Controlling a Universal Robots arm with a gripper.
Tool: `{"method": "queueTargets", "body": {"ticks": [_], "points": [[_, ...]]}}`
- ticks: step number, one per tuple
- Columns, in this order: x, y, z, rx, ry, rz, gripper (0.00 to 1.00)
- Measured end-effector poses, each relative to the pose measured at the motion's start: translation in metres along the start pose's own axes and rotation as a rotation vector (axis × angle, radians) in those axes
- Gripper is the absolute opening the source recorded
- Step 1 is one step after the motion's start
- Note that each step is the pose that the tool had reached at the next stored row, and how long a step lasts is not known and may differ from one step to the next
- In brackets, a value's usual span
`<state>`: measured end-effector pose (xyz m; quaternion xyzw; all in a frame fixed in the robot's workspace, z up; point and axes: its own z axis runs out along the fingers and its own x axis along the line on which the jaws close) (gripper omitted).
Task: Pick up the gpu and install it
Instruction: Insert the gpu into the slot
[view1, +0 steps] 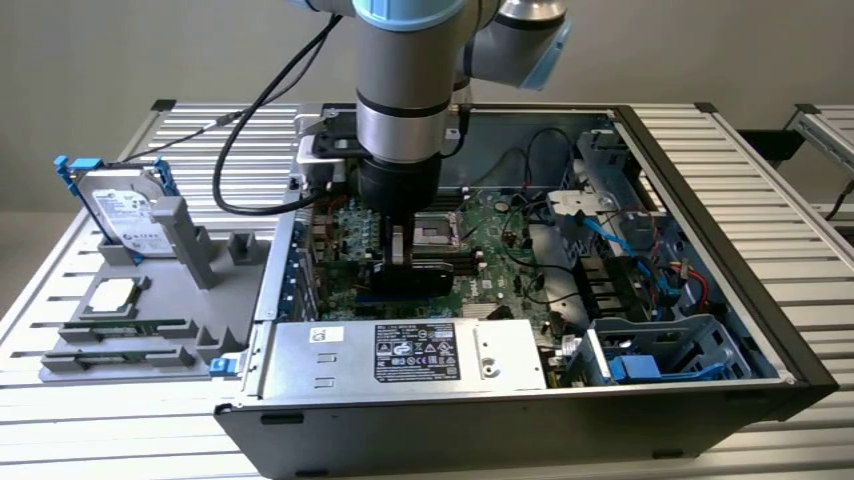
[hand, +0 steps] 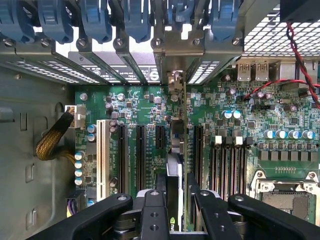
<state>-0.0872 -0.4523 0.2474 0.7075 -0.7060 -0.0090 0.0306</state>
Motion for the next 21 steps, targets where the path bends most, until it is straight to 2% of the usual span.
{"method": "queueTargets", "body": {"ticks": [13,14,15,17,18,19,21], "points": [[-0.0001,0.0005,0.0014,0.0004,-0.0008,0.000,0.28],[-0.0001,0.0005,0.0013,0.0003,-0.0007,0.000,0.34],[-0.0001,0.0005,0.0012,0.0002,-0.0004,0.000,0.34],[-0.0001,0.0005,0.0011,0.0001,-0.0002,-0.001,0.46],[-0.0001,0.0005,0.0011,0.0001,-0.0001,-0.001,0.46],[-0.0001,0.0005,0.0011,0.0001,-0.0001,-0.001,0.53],[-0.0001,0.0005,0.0012,0.0001,-0.0002,-0.001,0.53]]}}
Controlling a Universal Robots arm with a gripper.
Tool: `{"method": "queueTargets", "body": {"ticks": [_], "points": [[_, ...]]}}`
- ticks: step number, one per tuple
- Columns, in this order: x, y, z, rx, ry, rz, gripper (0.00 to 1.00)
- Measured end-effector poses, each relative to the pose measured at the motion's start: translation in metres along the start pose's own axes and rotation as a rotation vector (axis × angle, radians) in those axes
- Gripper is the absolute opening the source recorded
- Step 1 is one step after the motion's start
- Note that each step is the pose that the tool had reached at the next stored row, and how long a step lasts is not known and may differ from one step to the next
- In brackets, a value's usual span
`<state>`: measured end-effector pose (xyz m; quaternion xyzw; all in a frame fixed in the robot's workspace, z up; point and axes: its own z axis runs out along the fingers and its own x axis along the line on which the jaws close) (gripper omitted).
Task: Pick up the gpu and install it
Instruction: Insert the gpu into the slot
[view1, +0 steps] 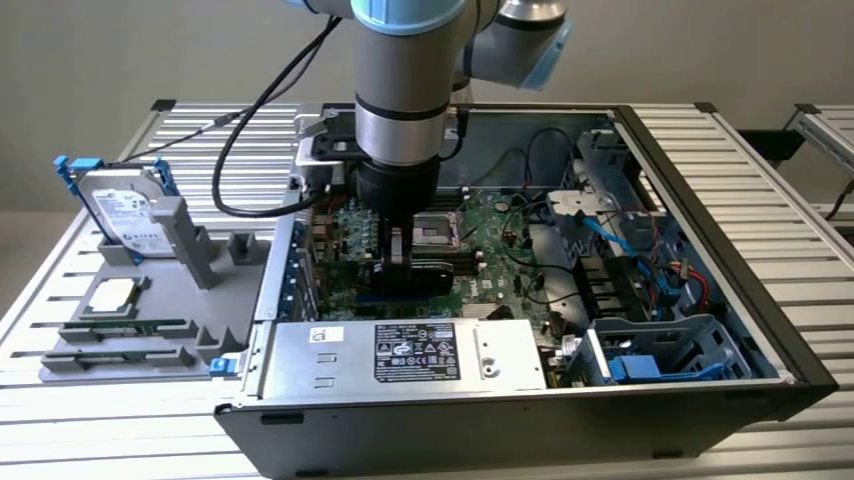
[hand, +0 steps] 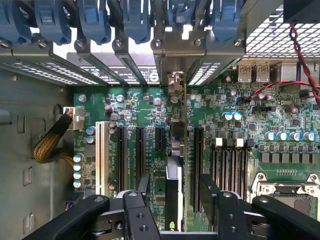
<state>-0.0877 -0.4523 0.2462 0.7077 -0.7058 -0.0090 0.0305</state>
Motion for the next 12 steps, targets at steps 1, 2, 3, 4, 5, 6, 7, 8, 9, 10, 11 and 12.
{"method": "queueTargets", "body": {"ticks": [1,2,3,4,5,6,7,8,9,10,11,12], "points": [[0.000,0.0000,-0.0001,-0.0001,0.0001,0.000,0.53],[0.000,0.0000,-0.0003,0.0000,0.0001,0.000,0.53],[0.000,0.0001,-0.0010,-0.0002,0.0003,0.000,0.53],[0.000,0.0002,-0.0021,-0.0001,0.0002,0.000,0.53],[0.000,0.0004,-0.0033,0.0000,0.0000,0.000,0.53],[0.000,0.0007,-0.0048,-0.0001,0.0002,0.000,0.53],[0.000,0.0010,-0.0061,0.0000,0.0001,0.000,0.53],[0.000,0.0012,-0.0072,-0.0001,0.0002,0.000,0.53],[0.000,0.0015,-0.0081,0.0000,0.0001,0.000,0.53],[0.000,0.0017,-0.0091,-0.0001,0.0002,0.000,0.53],[0.000,0.0018,-0.0101,0.0000,0.0000,0.000,0.53],[0.000,0.0020,-0.0112,0.0000,0.0000,0.000,0.53]]}}
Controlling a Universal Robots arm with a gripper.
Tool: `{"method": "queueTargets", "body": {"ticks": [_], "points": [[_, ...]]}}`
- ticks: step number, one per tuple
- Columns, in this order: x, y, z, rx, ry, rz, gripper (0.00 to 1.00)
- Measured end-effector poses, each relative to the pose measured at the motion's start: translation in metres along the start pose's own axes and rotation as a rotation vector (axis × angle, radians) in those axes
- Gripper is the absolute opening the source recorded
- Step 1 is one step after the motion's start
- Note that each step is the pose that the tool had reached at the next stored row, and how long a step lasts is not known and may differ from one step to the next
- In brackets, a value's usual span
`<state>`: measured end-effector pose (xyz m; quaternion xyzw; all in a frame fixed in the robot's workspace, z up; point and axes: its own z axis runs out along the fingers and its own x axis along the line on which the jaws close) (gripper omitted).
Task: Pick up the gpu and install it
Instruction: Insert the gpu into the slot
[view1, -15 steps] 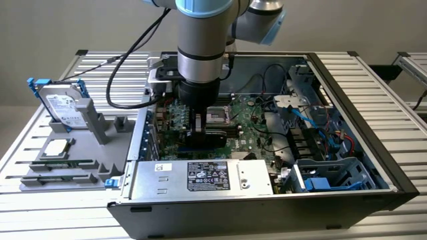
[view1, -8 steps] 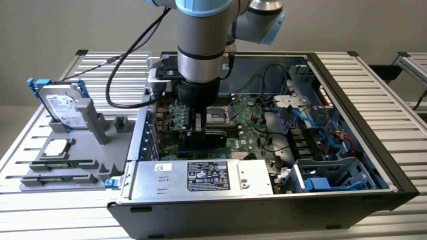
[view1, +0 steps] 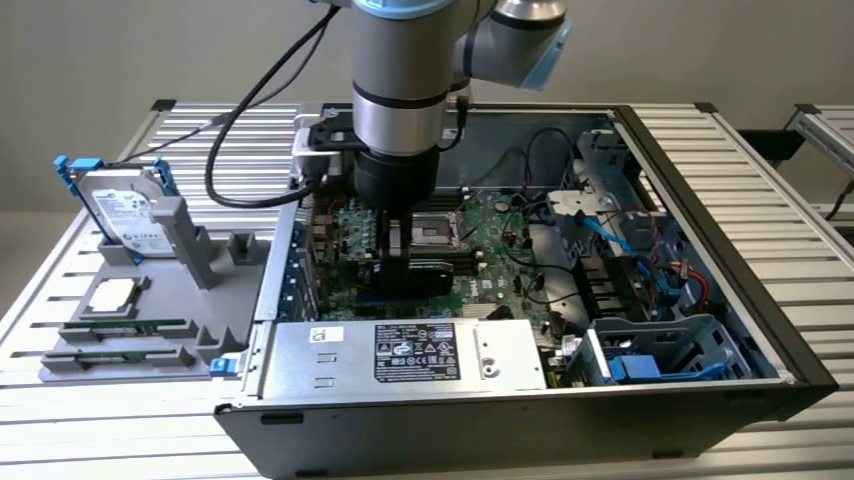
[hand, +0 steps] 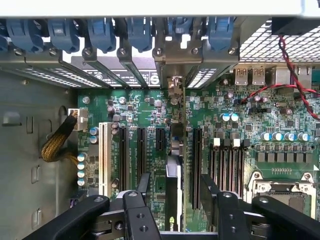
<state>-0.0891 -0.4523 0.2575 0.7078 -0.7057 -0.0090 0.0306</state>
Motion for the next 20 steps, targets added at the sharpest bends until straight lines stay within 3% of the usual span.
{"method": "queueTargets", "body": {"ticks": [15,20], "points": [[0.000,0.0015,-0.0162,-0.0030,0.0002,-0.002,0.53],[0.000,0.0016,-0.0175,-0.0031,-0.0001,-0.003,0.53]]}}
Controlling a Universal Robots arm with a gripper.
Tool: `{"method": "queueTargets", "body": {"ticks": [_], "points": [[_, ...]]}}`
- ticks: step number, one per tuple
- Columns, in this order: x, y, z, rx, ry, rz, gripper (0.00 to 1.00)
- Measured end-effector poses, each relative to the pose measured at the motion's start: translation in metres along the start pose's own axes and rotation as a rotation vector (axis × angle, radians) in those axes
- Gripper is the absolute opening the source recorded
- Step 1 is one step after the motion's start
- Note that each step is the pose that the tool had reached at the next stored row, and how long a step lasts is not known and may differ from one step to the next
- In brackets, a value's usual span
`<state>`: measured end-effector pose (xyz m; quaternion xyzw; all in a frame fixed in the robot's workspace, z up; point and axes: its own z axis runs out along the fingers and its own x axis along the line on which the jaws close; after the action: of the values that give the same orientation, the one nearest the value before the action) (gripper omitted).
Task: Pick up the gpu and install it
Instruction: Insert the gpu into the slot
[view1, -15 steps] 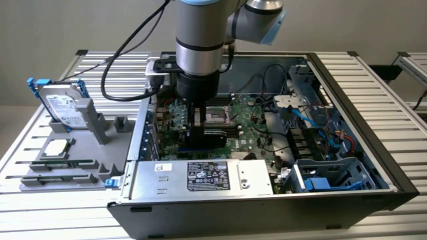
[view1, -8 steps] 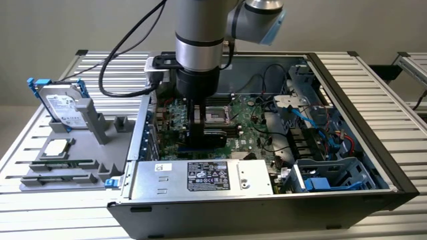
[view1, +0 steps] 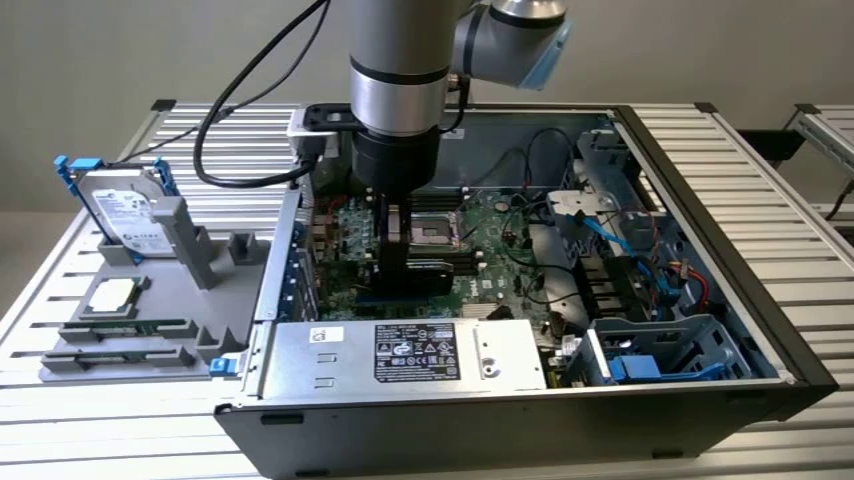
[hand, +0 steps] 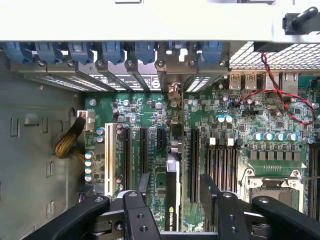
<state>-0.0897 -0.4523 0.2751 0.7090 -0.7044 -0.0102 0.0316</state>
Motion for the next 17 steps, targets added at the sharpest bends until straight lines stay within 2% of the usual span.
{"method": "queueTargets", "body": {"ticks": [9,17], "points": [[0.0007,0.0019,0.0001,0.0001,-0.0002,-0.005,0.53],[0.0033,0.0023,0.0012,0.0003,-0.0074,-0.012,0.53]]}}
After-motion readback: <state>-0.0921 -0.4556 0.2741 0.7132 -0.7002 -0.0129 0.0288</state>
